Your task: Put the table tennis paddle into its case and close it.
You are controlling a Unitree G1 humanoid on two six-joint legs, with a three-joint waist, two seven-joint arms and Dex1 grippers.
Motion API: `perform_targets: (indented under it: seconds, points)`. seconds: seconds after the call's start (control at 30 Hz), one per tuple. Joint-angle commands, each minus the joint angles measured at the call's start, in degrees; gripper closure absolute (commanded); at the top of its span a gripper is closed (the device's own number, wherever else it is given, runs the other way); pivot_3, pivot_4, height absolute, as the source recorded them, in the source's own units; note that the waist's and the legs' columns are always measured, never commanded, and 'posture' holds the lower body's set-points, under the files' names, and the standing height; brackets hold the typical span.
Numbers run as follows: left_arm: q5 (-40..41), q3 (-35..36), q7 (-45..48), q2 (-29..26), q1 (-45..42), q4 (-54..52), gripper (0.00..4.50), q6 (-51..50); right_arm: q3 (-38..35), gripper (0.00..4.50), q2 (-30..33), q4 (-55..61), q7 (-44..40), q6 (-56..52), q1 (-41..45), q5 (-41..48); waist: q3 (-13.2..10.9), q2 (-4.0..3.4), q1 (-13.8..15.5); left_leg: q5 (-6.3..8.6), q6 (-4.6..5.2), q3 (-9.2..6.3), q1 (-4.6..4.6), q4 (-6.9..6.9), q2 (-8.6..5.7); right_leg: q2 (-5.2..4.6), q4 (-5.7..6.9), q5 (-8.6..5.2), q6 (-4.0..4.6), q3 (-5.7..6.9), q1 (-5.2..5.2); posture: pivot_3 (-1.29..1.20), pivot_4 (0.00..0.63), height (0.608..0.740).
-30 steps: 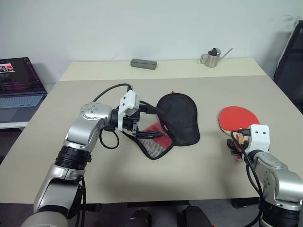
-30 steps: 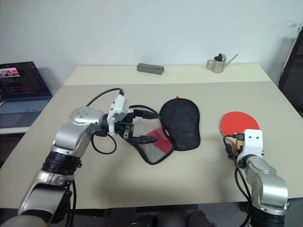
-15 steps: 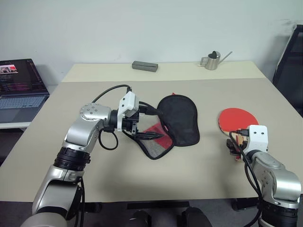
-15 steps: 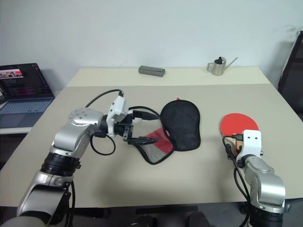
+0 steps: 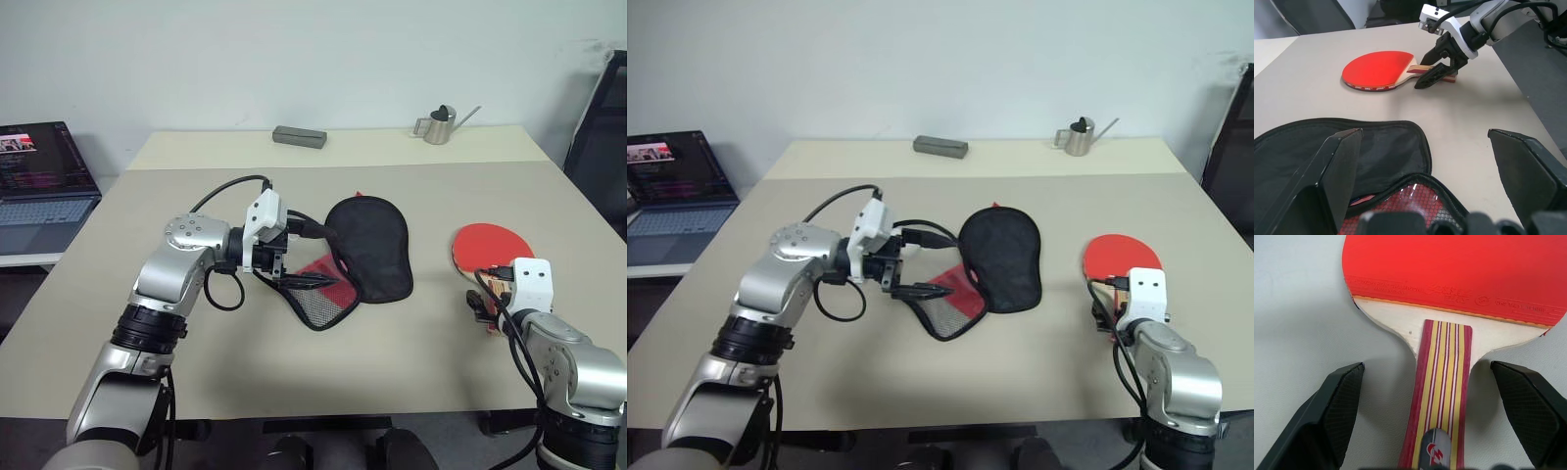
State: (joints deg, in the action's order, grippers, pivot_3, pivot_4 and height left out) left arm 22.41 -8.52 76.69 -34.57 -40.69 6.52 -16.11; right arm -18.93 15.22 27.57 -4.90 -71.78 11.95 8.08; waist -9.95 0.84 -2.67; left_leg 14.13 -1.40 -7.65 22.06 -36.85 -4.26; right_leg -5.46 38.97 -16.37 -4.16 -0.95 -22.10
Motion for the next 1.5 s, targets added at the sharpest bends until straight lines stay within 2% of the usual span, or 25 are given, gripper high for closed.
perform_targets:
  seconds: [0.03, 0.3, 0.67, 1.03, 1.5]
  points:
    - [0.44, 1.61, -0.22, -0.62, -0.43, -1.92, 0.0, 0.18, 0.95, 0.02, -1.65, 3.62, 1.18, -1.4, -2.56, -0.21, 0.0, 0.0, 0.08, 0.0, 0.0, 0.0, 0.0, 0.01, 0.0, 0.0, -0.01, 0.0, 0.0, 0.0, -0.01, 0.0, 0.15, 0.74]
    - [0.4, 1.56, 0.05, -0.89, -0.46, -1.96, 0.0, 0.13, 1.73, 0.02, -5.23, 7.94, 4.71, -0.32, -5.43, -1.76, 0.0, 0.0, 0.11, 0.0, 0.0, 0.01, 0.01, 0.04, 0.0, 0.0, -0.02, -0.01, 0.0, -0.02, -0.05, 0.0, 0.15, 0.74]
    - [0.33, 1.52, 0.07, -0.61, -1.04, -1.43, 0.0, 0.24, 3.46, 0.02, -6.21, -0.3, 8.82, 12.99, -5.36, -5.4, 0.0, 0.01, 0.08, 0.0, -0.01, 0.03, 0.01, 0.04, 0.0, 0.0, -0.03, -0.01, -0.01, -0.03, -0.04, 0.0, 0.15, 0.74]
    - [0.26, 1.99, -0.25, -1.47, -0.49, -1.74, 0.0, 0.21, 4.28, 3.29, -7.8, -1.32, 9.63, 14.0, -5.89, -5.34, 0.02, 0.05, 0.39, 0.0, -0.01, 0.0, 0.0, 0.03, 0.0, 0.0, -0.04, -0.01, -0.02, -0.02, -0.01, 0.0, 0.15, 0.74]
    - [-0.48, 7.08, -2.39, -5.79, -0.03, 2.68, 0.0, 2.22, 4.51, 3.3, -5.38, -0.18, 8.74, 16.01, 2.15, -4.81, -0.07, -0.01, 0.23, 0.0, -0.02, 0.02, 0.02, 0.15, 0.01, 0.02, -0.04, -0.02, -0.01, -0.06, -0.16, 0.0, 0.15, 0.74]
